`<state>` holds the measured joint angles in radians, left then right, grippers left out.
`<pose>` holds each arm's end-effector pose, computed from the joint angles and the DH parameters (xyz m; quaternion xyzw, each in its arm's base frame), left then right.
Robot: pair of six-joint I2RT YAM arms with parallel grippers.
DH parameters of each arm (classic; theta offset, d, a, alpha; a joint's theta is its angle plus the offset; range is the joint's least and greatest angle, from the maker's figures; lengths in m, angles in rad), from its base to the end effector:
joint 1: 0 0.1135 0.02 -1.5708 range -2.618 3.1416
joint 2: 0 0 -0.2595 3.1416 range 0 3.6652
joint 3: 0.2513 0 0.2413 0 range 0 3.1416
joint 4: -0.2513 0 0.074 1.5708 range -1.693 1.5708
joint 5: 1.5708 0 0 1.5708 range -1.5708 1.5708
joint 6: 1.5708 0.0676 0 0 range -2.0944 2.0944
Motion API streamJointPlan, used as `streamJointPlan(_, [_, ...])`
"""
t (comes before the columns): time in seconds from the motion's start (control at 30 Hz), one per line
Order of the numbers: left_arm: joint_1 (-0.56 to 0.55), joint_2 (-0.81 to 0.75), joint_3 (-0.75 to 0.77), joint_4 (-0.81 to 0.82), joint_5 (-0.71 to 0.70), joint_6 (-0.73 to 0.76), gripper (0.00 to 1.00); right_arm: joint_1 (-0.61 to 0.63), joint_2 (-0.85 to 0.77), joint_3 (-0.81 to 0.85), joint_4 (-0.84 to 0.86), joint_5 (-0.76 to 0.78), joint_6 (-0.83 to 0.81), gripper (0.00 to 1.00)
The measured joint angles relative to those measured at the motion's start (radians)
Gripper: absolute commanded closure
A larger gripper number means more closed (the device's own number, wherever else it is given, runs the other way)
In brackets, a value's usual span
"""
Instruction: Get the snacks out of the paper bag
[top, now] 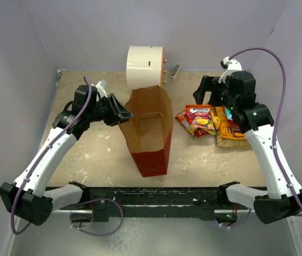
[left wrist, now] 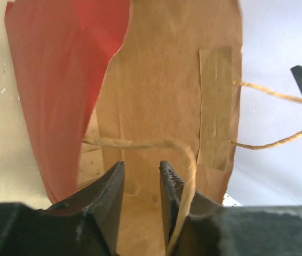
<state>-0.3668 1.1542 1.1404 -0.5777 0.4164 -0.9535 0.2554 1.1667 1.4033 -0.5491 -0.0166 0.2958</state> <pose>0.2350 -0.1196 0.3318 -0.1566 0.8547 -0.4263 0.2516 0.2569 0.0682 0.4217 0.0115 0.8084 0.1666 0.5644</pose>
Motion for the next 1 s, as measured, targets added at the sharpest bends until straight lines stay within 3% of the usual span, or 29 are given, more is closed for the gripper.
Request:
streamJointPlan(0.1, [0.0,0.001,0.068,-0.051,-0.029,0.039,0.38,0.0,0.0,0.015,-0.01,-0.016,-0.001,0.0])
streamJointPlan(0.23, [0.0,0.0,0.161,-0.106,-0.066,0.094,0.02,0.0,0.0,0.025,-0.014,-0.031,-0.001,0.01])
streamJointPlan(0.5, [0.0,-0.015,0.238,-0.283,-0.192,0.114,0.01,0.0,0.0,0.025,-0.018,-0.039,0.0,0.0])
streamJointPlan(0.73, [0.0,-0.025,0.402,-0.529,-0.457,0.194,0.01,0.0,-0.01,0.046,-0.047,-0.039,0.0,0.01])
streamJointPlan(0.87, [0.0,-0.108,0.528,-0.504,-0.589,0.298,0.01,0.0,-0.048,0.085,-0.076,-0.038,0.0,0.0])
streamJointPlan(1.0, [0.0,-0.24,0.583,-0.386,-0.63,0.415,0.01,0.0,-0.103,0.166,-0.109,-0.027,-0.001,0.0])
